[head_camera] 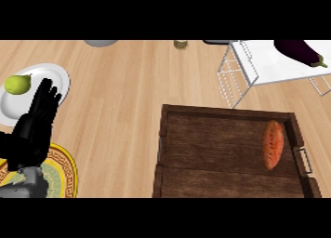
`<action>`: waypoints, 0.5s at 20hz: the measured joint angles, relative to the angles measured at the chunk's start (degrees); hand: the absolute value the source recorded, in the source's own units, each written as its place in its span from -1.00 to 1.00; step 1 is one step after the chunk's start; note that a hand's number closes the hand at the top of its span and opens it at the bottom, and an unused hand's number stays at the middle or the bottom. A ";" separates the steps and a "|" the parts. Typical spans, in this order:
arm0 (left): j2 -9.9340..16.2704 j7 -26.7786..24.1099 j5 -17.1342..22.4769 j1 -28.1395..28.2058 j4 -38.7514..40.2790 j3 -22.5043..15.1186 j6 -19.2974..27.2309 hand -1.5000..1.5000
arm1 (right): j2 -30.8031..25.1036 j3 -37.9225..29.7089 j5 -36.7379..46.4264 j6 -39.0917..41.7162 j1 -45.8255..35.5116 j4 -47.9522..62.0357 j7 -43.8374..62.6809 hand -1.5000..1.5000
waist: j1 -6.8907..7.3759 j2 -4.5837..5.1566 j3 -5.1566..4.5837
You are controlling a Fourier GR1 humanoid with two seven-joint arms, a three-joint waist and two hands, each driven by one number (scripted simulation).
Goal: Pick the eggplant from the tray and place it in the tiered shelf
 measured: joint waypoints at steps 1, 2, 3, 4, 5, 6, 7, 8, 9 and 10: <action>0.18 -0.24 0.32 0.07 0.22 0.43 -0.27 0.00 | -1.02 -0.41 -0.61 0.77 0.76 -0.09 0.27 -1.00 | -0.02 -0.01 0.00; 0.04 -0.37 0.27 0.05 0.28 0.27 -0.37 0.00 | -2.05 -0.80 -1.17 1.71 1.80 0.02 0.07 -1.00 | -0.03 0.00 -0.01; 0.04 -0.58 0.48 0.22 0.34 0.38 -0.57 0.00 | -3.97 -1.52 -1.89 3.61 2.72 0.58 -0.07 -1.00 | -0.04 0.03 0.01; 0.24 -0.60 0.70 0.00 0.63 0.81 -0.67 0.00 | -5.55 -2.18 -2.57 5.34 3.98 1.09 -0.68 -1.00 | -0.09 0.04 0.00; 0.00 -0.71 0.44 0.41 0.30 0.56 -0.50 0.00 | -7.59 -2.87 -3.18 7.41 4.92 2.03 -1.21 -1.00 | 0.00 0.10 0.03; -0.10 -0.56 0.47 0.42 0.16 0.51 -0.51 0.00 | -9.10 -3.56 -3.96 9.34 6.01 2.61 -1.81 -1.00 | -0.02 0.09 0.04; 0.02 -0.01 0.43 -0.24 0.28 0.60 -0.47 0.00 | -10.23 -3.98 -4.40 10.57 6.72 3.51 -2.87 -1.00 | 0.08 0.14 0.05; -0.23 -0.51 0.18 0.25 0.25 0.32 -0.46 0.00 | -11.41 -4.71 -5.13 12.19 8.04 4.28 -4.06 -1.00 | 0.10 0.15 0.05; -0.52 -0.90 0.01 -0.02 0.63 0.15 -0.34 0.00 | -12.49 -5.16 -5.76 13.93 8.98 4.82 -4.85 -1.00 | 0.07 0.16 0.06; -0.57 -1.03 -0.05 0.05 0.60 0.13 -0.36 0.00 | -13.52 -5.36 -6.11 15.10 9.50 5.46 -5.39 -1.00 | 0.18 0.18 0.07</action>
